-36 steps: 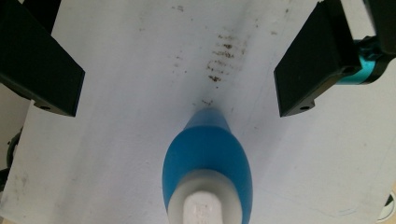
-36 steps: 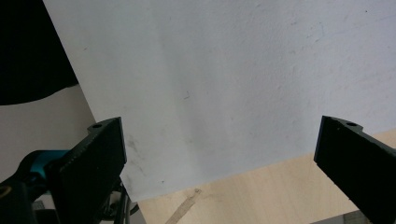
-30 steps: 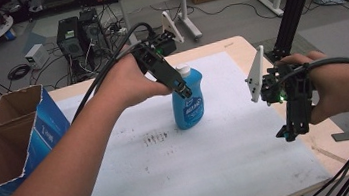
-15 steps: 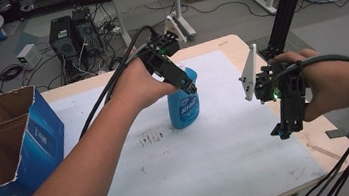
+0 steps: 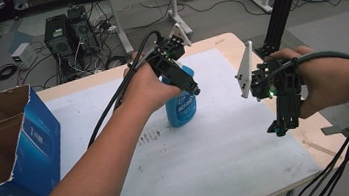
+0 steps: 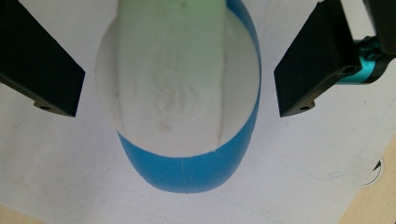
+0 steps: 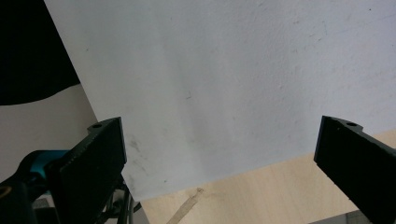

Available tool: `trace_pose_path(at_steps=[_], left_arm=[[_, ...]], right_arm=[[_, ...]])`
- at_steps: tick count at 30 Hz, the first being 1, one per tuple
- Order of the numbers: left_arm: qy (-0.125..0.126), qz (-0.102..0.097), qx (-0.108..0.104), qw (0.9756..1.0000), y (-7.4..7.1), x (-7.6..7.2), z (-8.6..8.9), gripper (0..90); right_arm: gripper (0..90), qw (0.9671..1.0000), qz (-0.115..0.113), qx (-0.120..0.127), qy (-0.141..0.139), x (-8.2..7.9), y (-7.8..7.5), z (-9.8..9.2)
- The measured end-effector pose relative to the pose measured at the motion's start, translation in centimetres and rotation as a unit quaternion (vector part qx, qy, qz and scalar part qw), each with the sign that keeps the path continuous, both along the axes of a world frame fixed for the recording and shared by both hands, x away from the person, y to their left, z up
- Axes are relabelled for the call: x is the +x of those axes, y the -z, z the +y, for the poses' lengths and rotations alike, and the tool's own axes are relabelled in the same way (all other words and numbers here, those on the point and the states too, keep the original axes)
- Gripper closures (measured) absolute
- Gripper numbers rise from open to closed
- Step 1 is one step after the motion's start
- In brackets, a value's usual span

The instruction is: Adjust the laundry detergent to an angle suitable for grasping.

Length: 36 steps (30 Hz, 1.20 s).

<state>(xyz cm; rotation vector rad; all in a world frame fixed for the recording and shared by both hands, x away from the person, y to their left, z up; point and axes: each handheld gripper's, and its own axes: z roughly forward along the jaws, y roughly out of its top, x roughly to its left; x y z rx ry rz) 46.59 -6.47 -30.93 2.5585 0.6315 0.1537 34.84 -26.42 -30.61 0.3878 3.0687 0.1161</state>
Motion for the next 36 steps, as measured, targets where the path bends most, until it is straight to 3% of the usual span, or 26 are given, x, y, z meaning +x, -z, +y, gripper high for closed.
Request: trace_pose_path(at_steps=[5, 12, 14, 21, 36], left_arm=[[-0.007, -0.006, -0.01, 0.9999, 0.35, 0.21, -0.07, 1.7], [-0.005, -0.009, -0.002, 0.9999, 0.83, 0.27, -0.46, 3.3], [-0.003, -0.01, 0.001, 0.9999, 0.85, 0.26, -0.43, 8.7], [-0.007, -0.01, 0.001, 0.9999, 0.93, 0.32, -0.45, 8.9], [-0.006, -0.016, -0.002, 0.9999, 0.8, 0.33, -0.28, 21.4]], right_arm=[[1.2, 1.0, 0.0, 0.0, 0.0, 0.08, -0.04, -0.07], [1.3, 1.0, 0.001, -0.001, 0.0, 0.17, 0.03, 0.11], [1.2, 1.0, 0.001, -0.001, 0.001, 0.2, 0.07, 0.11], [1.3, 1.0, 0.001, -0.001, 0.001, 0.33, 0.17, 0.14], [1.3, 1.0, 0.0, 0.0, -0.001, 0.42, 0.13, 0.58]])
